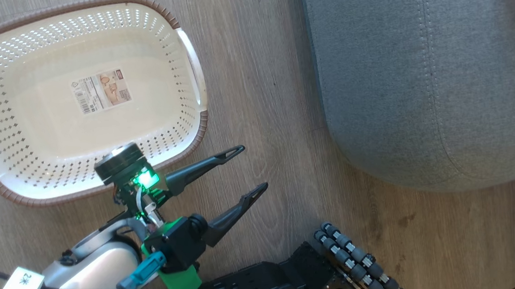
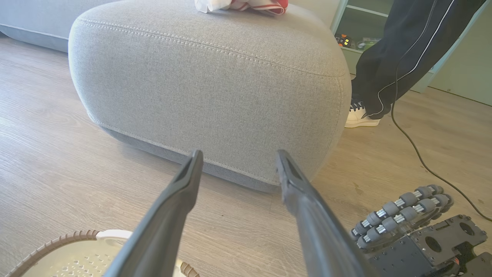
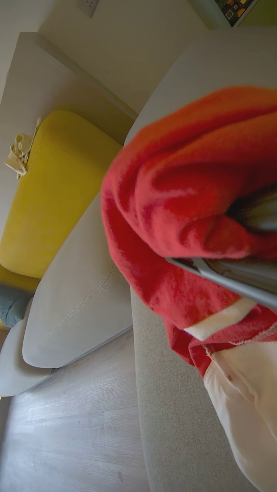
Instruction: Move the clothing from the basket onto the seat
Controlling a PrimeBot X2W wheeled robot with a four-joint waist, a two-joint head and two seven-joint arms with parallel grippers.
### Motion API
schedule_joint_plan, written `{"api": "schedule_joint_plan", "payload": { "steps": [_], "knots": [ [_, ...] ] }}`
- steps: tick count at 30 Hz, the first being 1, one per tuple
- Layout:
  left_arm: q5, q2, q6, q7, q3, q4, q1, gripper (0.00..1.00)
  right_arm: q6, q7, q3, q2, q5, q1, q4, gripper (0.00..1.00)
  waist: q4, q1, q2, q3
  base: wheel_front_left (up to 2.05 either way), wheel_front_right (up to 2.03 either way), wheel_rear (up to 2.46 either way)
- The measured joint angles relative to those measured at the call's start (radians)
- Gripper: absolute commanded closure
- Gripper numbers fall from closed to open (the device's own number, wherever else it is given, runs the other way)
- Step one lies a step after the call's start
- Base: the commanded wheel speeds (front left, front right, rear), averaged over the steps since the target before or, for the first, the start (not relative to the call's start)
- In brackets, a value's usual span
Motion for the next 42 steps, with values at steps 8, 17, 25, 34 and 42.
{"api": "schedule_joint_plan", "payload": {
  "steps": [8, 17, 25, 34, 42],
  "knots": [
    [0.000, 0.001, 0.007, 0.000, -0.009, -0.001, -0.001, 0.00, 0.000, 0.000, -0.054, 0.012, 0.018, -0.070, -0.197, 1.00, 0.012, -0.0001, 0.0000, 0.023, 0.00, 0.00, 0.00],
    [0.000, 0.002, 0.024, 0.000, -0.017, -0.002, -0.014, 0.00, 0.000, -0.002, -0.079, 0.027, 0.012, -0.059, -0.049, 1.00, 0.028, -0.0001, 0.0001, 0.035, 0.00, 0.00, 0.00],
    [-0.001, 0.002, 0.024, 0.000, -0.027, -0.002, -0.019, 0.00, 0.000, -0.002, -0.039, 0.024, 0.024, -0.099, 0.228, 1.00, 0.032, -0.0001, 0.0001, 0.040, 0.00, 0.00, 0.00],
    [-0.018, -0.002, 0.022, 0.000, -0.030, 0.012, -0.032, 0.00, 0.000, -0.002, 0.062, 0.014, 0.081, -0.144, 0.249, 0.00, 0.022, -0.0001, 0.0001, 0.011, 0.00, 0.00, 0.00],
    [-0.019, -0.028, 0.013, 0.000, -0.033, 0.028, -0.032, 0.00, 0.000, -0.002, 0.173, -0.024, 0.118, -0.137, 0.242, 0.00, 0.019, -0.0001, 0.0001, -0.051, 0.00, 0.00, 0.00]
  ]
}}
